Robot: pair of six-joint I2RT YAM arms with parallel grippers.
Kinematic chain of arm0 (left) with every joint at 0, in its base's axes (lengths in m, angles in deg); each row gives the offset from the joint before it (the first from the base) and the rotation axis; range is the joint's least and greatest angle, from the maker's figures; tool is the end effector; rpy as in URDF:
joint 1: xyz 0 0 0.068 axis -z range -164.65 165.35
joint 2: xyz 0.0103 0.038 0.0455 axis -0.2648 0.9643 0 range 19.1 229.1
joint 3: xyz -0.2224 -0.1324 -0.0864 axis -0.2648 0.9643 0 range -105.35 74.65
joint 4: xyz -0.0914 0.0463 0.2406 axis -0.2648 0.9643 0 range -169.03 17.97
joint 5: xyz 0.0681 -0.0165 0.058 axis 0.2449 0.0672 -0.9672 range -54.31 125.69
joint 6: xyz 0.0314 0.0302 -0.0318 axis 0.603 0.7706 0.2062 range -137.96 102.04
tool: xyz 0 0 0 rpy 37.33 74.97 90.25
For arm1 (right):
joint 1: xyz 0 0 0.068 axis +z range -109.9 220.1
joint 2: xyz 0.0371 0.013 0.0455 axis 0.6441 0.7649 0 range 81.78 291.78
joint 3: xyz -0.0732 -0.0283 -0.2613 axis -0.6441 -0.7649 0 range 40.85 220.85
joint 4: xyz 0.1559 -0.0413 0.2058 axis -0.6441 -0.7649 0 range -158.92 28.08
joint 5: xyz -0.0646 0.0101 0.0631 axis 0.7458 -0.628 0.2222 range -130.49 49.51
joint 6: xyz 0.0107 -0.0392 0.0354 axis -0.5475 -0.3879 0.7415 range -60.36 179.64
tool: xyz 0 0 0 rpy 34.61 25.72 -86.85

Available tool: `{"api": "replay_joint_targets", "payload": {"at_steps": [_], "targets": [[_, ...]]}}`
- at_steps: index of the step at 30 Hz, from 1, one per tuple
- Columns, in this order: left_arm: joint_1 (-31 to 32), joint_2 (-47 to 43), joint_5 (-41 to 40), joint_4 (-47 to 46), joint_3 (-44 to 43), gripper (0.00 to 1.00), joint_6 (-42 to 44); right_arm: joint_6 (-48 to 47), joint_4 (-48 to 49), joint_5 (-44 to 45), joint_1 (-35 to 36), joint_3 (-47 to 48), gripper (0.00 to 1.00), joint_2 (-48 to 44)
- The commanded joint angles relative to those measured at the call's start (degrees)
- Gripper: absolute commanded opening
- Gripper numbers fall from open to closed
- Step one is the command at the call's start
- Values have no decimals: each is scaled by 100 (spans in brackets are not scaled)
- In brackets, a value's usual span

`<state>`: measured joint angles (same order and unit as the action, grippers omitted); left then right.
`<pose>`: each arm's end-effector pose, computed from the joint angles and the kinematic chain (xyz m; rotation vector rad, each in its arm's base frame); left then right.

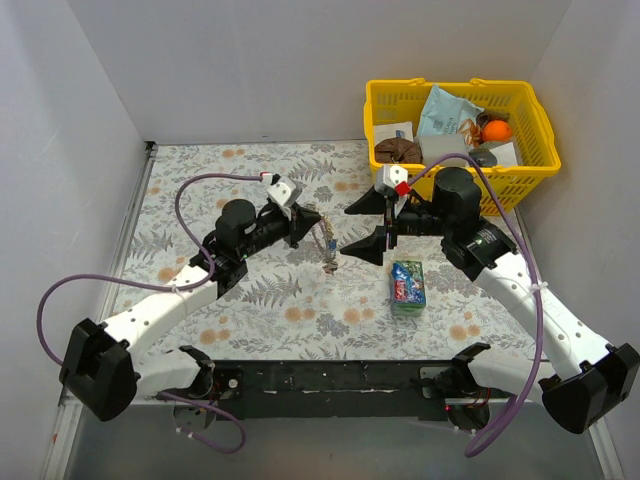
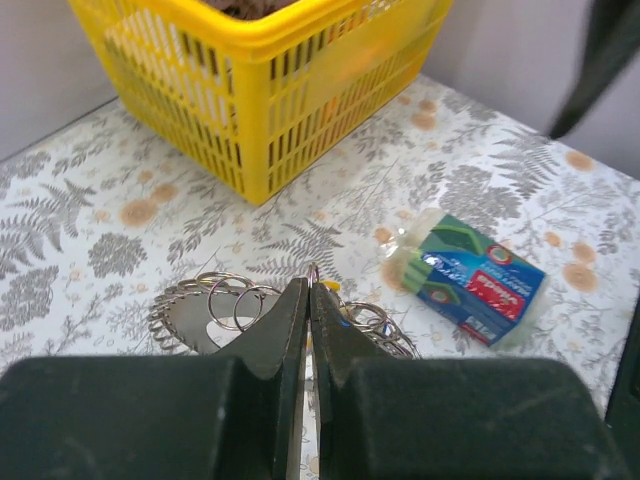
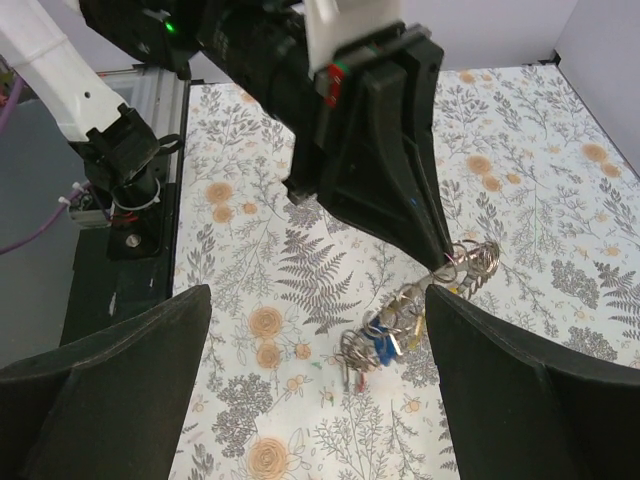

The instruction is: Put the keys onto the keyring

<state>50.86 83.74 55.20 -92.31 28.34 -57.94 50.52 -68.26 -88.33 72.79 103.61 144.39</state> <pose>0.2093 -0.1639 0.3225 0.2124 1.8073 -1.2517 0.1883 0.1522 0.3980 -1.1804 1.2834 1.0003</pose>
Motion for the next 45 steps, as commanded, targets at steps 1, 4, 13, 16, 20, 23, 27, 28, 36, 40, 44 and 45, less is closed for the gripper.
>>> {"api": "replay_joint_targets", "payload": {"at_steps": [1,4,13,16,20,23,27,28,36,40,44,45], "targets": [[35,399,-850,-754,25,0,-150,78,178,46,-26,-89,95,-135],[26,786,-1115,-1009,-106,0,-89,130,213,29,-26,-150,95,-153],[26,1656,-1871,-2002,-300,0,-35,174,204,143,-26,-326,95,-284],[35,1745,-2117,-2213,-274,0,-106,174,187,187,-26,-352,95,-311],[26,1797,-2205,-2285,67,0,-255,148,169,187,-26,-414,95,-337],[35,1806,-2118,-2302,462,0,-500,157,187,143,-26,-493,95,-337],[26,1710,-1960,-2443,1112,0,-922,192,204,116,-26,-581,95,-355],[26,1623,-1960,-2460,1219,0,-1071,201,213,108,-26,-598,95,-363],[70,603,-2047,-2303,2327,0,-2004,288,292,-42,-26,-757,95,-399],[149,120,-2012,-1995,2766,0,-2382,324,336,-86,-26,-818,95,-337],[255,-153,-1960,-1915,3126,0,-2724,350,336,-138,-26,-871,95,-311],[264,-215,-1960,-1881,3180,0,-2795,359,354,-156,-26,-871,95,-311]]}}
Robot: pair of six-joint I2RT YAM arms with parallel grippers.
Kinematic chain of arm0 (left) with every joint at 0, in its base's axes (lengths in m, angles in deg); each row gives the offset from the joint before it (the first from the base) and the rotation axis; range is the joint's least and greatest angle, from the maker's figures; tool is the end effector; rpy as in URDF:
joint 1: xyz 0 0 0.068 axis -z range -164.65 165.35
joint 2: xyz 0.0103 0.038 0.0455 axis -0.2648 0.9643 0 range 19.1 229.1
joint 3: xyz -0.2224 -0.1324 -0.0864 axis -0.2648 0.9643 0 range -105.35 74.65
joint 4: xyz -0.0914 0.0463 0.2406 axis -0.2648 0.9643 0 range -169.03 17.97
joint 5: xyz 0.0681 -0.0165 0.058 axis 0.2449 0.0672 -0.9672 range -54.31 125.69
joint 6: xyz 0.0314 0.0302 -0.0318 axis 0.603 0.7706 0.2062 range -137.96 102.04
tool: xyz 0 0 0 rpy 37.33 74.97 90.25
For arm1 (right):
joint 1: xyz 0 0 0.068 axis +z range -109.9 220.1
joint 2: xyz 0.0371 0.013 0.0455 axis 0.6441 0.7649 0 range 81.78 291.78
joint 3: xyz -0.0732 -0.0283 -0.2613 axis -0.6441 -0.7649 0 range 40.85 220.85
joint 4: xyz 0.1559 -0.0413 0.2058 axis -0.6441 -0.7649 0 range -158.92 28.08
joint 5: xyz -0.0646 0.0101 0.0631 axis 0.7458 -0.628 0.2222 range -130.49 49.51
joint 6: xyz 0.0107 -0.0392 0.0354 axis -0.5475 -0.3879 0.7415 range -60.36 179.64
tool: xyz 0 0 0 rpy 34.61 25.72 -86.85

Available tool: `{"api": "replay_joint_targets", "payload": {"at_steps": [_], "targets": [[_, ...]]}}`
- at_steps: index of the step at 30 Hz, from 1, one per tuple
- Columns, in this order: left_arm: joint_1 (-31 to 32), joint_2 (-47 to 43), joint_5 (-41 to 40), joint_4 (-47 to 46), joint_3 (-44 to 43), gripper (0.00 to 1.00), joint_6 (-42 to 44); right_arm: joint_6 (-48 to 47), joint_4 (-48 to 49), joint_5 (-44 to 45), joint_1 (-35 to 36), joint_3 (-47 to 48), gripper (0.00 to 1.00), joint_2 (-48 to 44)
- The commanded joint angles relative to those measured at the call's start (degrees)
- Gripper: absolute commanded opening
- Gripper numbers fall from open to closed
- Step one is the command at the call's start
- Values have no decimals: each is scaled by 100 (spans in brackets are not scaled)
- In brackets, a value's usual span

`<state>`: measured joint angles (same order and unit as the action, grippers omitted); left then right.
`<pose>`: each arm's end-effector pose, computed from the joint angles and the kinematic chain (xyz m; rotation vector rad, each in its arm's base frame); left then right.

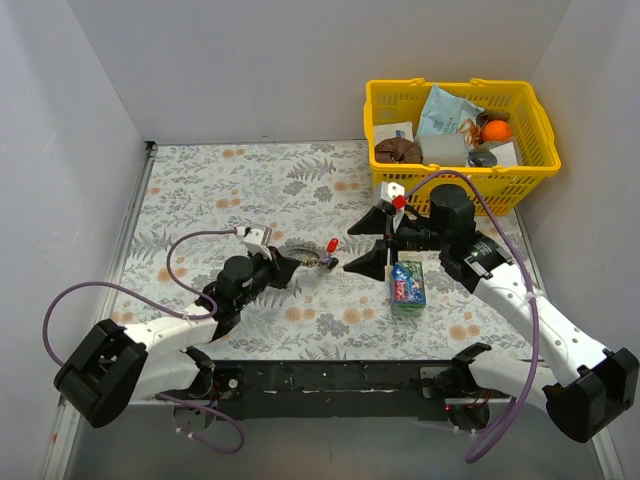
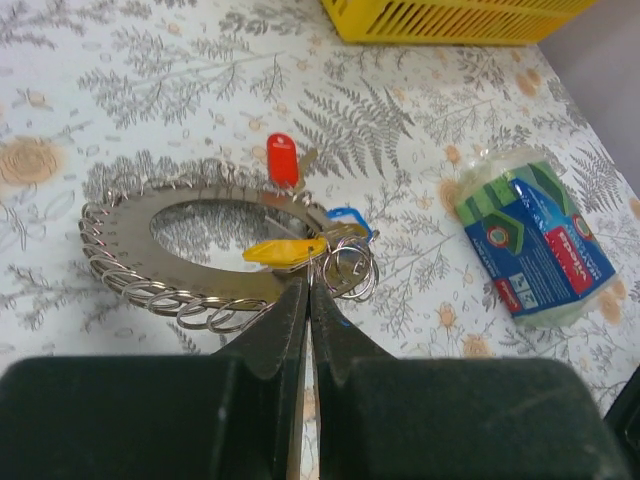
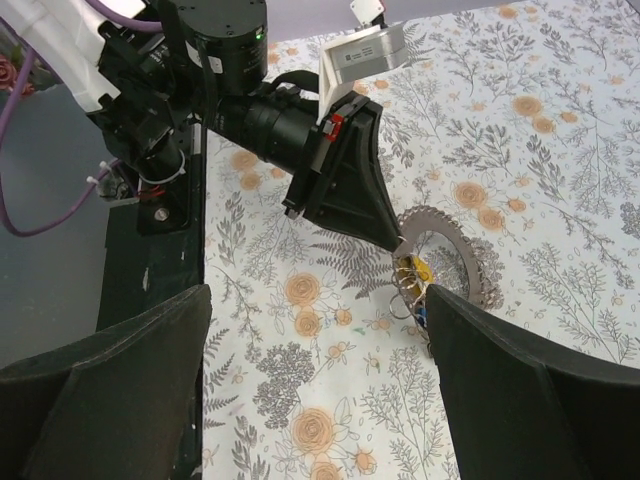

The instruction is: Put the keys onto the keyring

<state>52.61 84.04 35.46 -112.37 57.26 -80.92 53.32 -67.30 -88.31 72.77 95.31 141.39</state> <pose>0.1785 -0.1355 0.1855 -0.4482 1.9501 -1.1922 0.1811 0.1475 0.3611 -1.1590 1.3951 1.0570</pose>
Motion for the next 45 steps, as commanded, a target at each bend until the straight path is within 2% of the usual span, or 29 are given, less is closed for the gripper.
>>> {"api": "replay_joint_targets", "payload": {"at_steps": [1,5,7,9,16,18,19,20,21,22,30,31,40,45], "targets": [[106,-289,14,274,332,0,-655,79,249,-167,-23,-58,95,-11],[159,-579,14,767,403,1,-832,70,214,-141,-23,-93,95,-20],[168,-824,14,1030,411,6,-832,70,187,-149,-23,-93,95,-11],[186,-974,277,1102,499,14,-841,70,187,-167,-23,-84,95,-3],[203,-1546,260,1462,482,34,-709,79,196,-202,-23,-76,95,6],[203,-1643,234,1515,394,43,-578,70,179,-193,-23,-49,95,-2],[203,-1669,243,1524,272,57,-534,62,161,-193,-23,-40,95,-20],[203,-1713,251,1515,210,66,-490,53,161,-185,-23,-40,95,-29],[203,-1740,217,1498,140,85,-463,53,161,-193,-23,-40,95,-38],[203,-1757,208,1480,70,98,-437,53,204,-193,-23,-58,96,-55],[203,-1837,93,1163,-607,98,-498,158,310,-185,-23,-58,96,-37],[203,-1793,-124,1155,-678,98,-515,176,354,-159,-23,-58,96,-55],[203,-1213,-522,2024,-1627,98,-639,246,486,-141,-23,-58,96,50],[203,-1037,-592,2051,-1680,98,-639,334,705,25,-23,-163,96,77]]}}
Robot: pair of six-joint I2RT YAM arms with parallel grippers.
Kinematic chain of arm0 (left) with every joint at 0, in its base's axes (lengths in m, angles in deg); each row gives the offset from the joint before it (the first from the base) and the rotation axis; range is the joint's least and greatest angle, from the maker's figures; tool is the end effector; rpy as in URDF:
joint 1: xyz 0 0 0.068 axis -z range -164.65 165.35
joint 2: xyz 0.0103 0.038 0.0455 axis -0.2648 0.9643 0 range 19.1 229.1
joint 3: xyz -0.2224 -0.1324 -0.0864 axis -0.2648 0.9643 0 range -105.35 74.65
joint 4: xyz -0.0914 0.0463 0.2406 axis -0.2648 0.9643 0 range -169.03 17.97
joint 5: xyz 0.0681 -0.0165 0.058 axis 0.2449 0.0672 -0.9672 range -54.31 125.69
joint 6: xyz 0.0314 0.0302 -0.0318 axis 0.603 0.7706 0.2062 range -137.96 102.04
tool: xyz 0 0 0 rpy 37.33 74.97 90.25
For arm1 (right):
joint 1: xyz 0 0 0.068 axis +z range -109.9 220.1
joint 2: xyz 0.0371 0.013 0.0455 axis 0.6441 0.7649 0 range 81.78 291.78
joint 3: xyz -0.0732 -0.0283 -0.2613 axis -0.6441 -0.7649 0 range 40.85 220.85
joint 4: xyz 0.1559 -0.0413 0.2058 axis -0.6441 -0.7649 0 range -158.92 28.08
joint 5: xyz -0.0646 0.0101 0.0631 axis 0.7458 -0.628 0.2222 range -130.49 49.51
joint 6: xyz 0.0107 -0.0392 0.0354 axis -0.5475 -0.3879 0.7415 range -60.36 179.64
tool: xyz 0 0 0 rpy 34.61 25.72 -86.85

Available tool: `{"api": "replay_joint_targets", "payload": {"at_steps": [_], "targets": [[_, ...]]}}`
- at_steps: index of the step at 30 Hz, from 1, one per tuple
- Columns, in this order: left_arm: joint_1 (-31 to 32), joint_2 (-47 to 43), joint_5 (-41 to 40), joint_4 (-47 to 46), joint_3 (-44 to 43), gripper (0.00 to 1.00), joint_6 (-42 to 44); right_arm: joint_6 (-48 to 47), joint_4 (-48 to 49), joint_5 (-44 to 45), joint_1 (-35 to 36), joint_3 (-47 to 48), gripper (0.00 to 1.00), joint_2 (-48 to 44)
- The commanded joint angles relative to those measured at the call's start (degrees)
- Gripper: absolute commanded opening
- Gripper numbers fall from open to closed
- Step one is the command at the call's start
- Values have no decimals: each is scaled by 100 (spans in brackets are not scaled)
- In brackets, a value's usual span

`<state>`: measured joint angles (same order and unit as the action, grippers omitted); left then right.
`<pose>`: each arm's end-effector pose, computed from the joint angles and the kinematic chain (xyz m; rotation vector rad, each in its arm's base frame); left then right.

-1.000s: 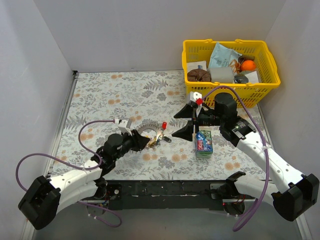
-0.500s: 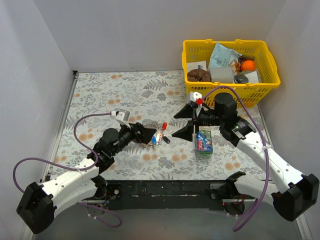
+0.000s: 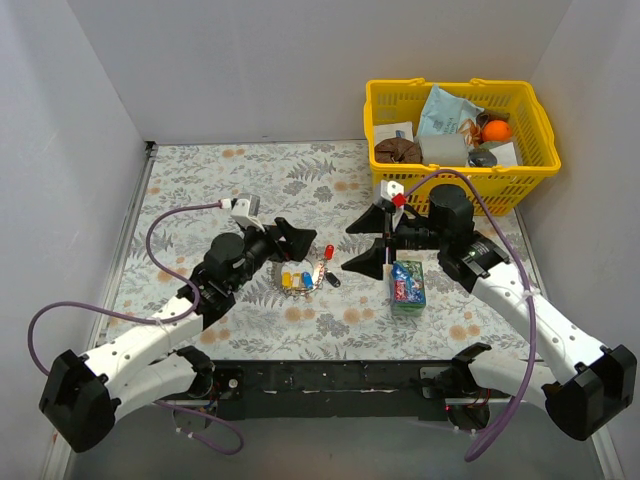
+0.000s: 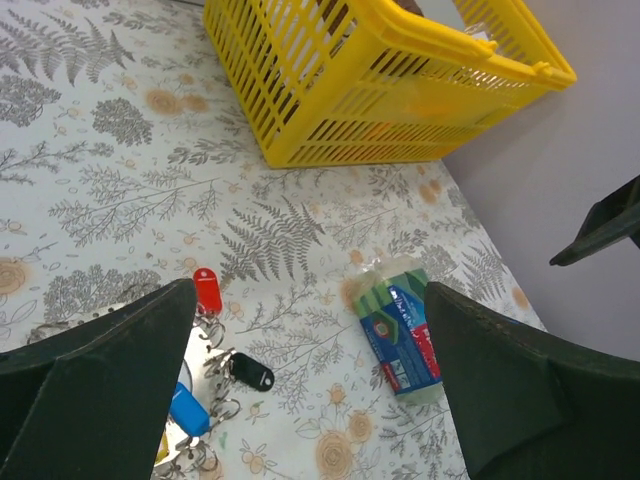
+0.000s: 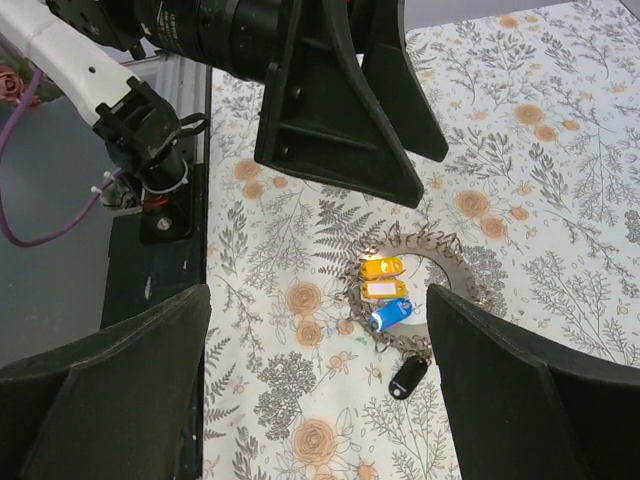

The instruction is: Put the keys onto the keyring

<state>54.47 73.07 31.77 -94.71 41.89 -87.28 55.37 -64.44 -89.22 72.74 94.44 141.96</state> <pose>0.1753 -0.1393 0.2838 -0.5406 1.7812 -1.3329 0.1836 0.1494 0.3586 -1.1466 1.3881 1.0883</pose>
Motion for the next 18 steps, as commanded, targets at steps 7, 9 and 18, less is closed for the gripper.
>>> {"api": "replay_joint_targets", "payload": {"at_steps": [7,9,18], "targets": [[17,139,-486,688,-240,98,269,565,437,2276,-21,-339,96,-41],[17,157,-521,899,-415,98,314,865,262,3669,-47,-322,97,-68],[17,-370,-1700,1217,-276,98,700,1588,198,6725,-496,-1472,98,-1085]]}}
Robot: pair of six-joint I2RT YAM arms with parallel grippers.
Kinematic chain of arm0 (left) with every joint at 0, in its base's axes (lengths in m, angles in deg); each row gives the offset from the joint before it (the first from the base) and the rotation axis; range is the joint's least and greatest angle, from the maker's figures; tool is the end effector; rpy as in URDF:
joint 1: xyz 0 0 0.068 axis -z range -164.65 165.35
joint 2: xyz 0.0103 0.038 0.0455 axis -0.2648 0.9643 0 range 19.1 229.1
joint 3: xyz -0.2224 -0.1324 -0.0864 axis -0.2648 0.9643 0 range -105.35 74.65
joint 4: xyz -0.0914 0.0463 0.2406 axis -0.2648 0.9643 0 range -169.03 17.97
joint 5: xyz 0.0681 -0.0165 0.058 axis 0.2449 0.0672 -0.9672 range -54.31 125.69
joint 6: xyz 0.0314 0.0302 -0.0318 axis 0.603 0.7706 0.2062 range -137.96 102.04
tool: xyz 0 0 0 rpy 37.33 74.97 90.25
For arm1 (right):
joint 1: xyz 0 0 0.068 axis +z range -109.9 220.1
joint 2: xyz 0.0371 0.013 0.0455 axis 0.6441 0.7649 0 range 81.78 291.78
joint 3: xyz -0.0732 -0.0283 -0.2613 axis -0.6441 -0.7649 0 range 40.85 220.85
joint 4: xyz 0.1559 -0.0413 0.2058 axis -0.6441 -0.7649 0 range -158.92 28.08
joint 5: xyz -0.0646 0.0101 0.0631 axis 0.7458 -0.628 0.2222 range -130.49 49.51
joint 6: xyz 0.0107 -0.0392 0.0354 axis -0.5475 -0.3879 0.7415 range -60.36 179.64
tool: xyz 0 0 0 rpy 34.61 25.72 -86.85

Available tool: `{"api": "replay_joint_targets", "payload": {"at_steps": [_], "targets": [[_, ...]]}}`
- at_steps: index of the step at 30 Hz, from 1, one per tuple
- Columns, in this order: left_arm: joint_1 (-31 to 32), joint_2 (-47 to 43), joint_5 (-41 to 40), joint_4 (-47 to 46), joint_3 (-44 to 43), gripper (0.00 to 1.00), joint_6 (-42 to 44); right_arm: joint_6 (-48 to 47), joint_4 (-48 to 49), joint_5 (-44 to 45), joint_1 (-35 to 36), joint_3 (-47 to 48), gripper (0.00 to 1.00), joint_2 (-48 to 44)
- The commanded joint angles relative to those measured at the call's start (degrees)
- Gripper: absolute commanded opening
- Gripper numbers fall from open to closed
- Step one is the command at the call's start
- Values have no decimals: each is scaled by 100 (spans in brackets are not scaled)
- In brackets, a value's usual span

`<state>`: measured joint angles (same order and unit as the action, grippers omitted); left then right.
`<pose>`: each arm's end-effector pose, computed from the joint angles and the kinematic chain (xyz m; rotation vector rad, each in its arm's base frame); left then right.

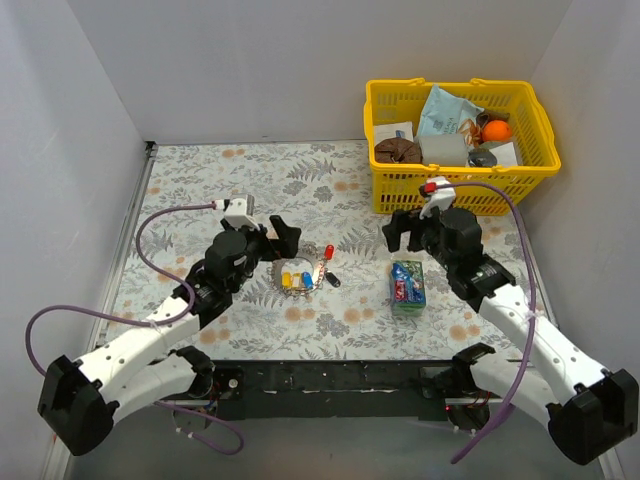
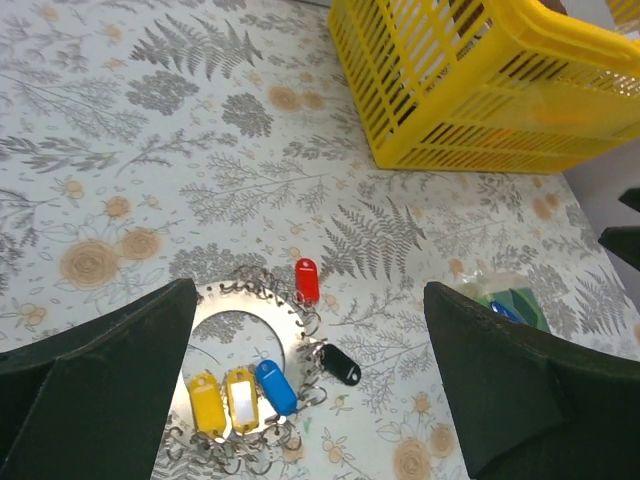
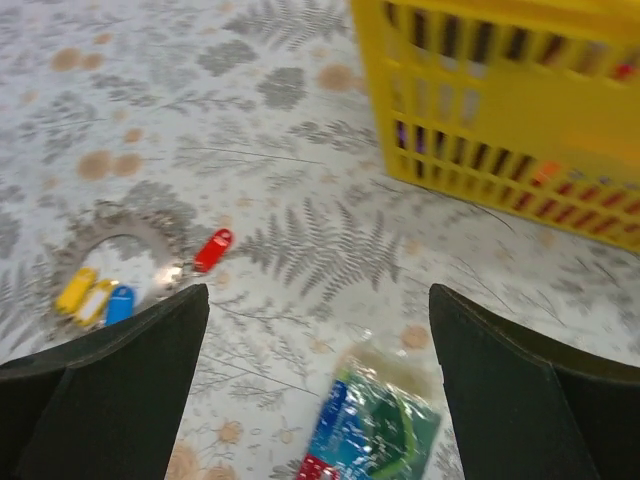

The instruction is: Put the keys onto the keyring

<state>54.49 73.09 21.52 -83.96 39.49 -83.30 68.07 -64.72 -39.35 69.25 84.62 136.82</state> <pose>0.1773 -0.1330 0.2787 -0.6208 1.8383 -1.0478 0.1986 0.1100 0.3142 -0.3167 1.8118 0.4448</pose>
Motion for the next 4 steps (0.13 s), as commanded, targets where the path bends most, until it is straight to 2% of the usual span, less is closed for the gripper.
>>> {"api": "replay_joint_targets", "payload": {"at_steps": [1,4], "targets": [[15,-442,-648,89,69,98,407,291,428,1827,-181,-701,98,-704],[15,-671,-718,-166,324,98,724,335,1096,2065,-234,-1457,98,-1267]]}}
